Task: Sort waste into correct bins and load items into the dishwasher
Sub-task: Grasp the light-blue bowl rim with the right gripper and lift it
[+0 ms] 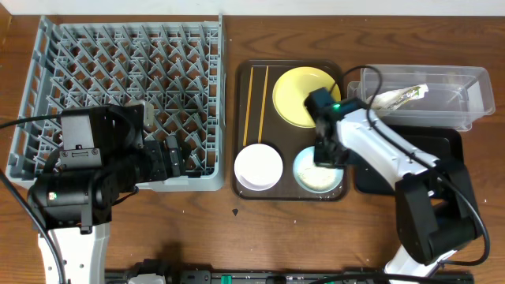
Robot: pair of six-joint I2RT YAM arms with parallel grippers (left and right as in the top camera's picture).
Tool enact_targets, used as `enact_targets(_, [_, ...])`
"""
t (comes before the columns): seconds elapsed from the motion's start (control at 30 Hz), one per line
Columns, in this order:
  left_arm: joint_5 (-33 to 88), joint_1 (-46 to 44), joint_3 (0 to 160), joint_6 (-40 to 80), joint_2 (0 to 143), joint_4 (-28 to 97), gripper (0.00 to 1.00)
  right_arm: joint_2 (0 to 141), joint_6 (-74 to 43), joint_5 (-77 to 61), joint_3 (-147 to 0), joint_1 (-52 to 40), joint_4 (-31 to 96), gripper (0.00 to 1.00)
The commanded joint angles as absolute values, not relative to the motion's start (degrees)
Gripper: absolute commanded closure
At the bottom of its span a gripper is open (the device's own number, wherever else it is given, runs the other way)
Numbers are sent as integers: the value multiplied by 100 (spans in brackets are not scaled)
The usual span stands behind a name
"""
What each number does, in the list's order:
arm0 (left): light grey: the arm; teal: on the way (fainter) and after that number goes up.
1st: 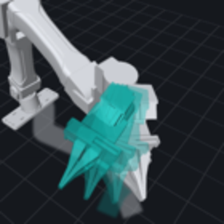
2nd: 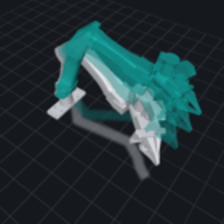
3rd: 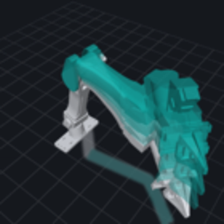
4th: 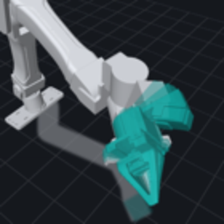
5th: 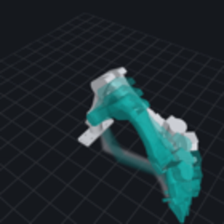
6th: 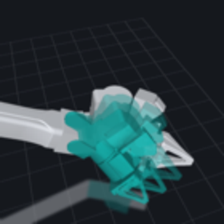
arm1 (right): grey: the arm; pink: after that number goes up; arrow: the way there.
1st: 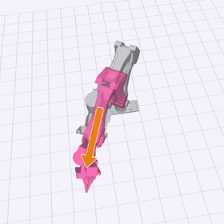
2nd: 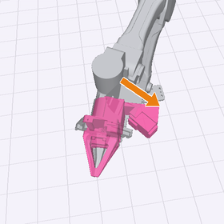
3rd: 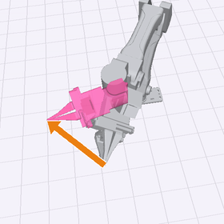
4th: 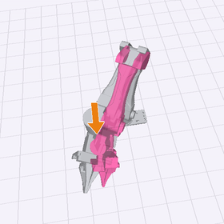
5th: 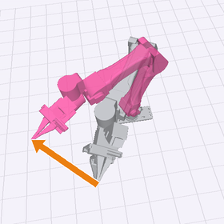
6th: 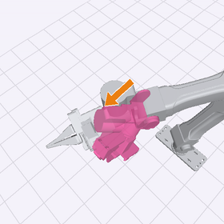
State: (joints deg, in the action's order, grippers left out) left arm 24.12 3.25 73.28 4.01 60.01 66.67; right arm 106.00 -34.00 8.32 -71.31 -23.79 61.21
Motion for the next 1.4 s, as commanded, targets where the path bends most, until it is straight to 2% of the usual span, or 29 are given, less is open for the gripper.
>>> enact_targets(0.0, [2486, 303, 7426, 301, 6023, 6689, 15, 10534, -3374, 1203, -7201, -2058, 5996, 99])
enact_targets(0.07, [2486, 303, 7426, 301, 6023, 6687, 15, 10484, -3017, 856, -7249, -2029, 5894, 99])
enact_targets(0.13, [2486, 303, 7426, 301, 6023, 6687, 15, 10346, -2471, 104, -7310, -2040, 5784, 93])
enact_targets(0.2, [2486, 303, 7426, 301, 6023, 6687, 15, 10151, -1962, -731, -7336, -2088, 5714, 83])
enact_targets(0.3, [2486, 303, 7424, 301, 6023, 6692, 15, 9797, -1667, -1520, -7338, -2246, 5701, 61])
enact_targets(0.37, [2486, 303, 7422, 301, 6023, 6692, 15, 9697, -1791, -1452, -7338, -2434, 5704, 52])
enact_targets(0.5, [2486, 303, 7422, 303, 6023, 6685, 15, 9806, -2456, -578, -7262, -2908, 5629, 51])
enact_targets(0.57, [2486, 303, 7422, 301, 6023, 6685, 14, 9935, -2624, -165, -7179, -3129, 5516, 52])
enact_targets(0.6, [2486, 303, 7422, 303, 6023, 6685, 5, 10053, -2672, 51, -7144, -3256, 5446, 53])
enact_targets(0.63, [2486, 303, 7422, 303, 6023, 6685, 3, 10138, -2718, 217, -7144, -3326, 5435, 55])
enact_targets(0.77, [2486, 303, 7422, 301, 6023, 6685, 1, 10606, -3286, 947, -7144, -3575, 5452, 66])
enact_targets(1.0, [2486, 303, 7422, 303, 6023, 6687, 0, 10982, -3343, 639, -7144, -3592, 5315, 99])
enact_targets(1.23, [2486, 303, 7422, 301, 6023, 6687, 0, 10663, -3341, 510, -7161, -3472, 5494, 99])
enact_targets(1.37, [2486, 303, 7422, 301, 6023, 6687, 0, 10097, -2917, -642, -7161, -3070, 5457, 99])
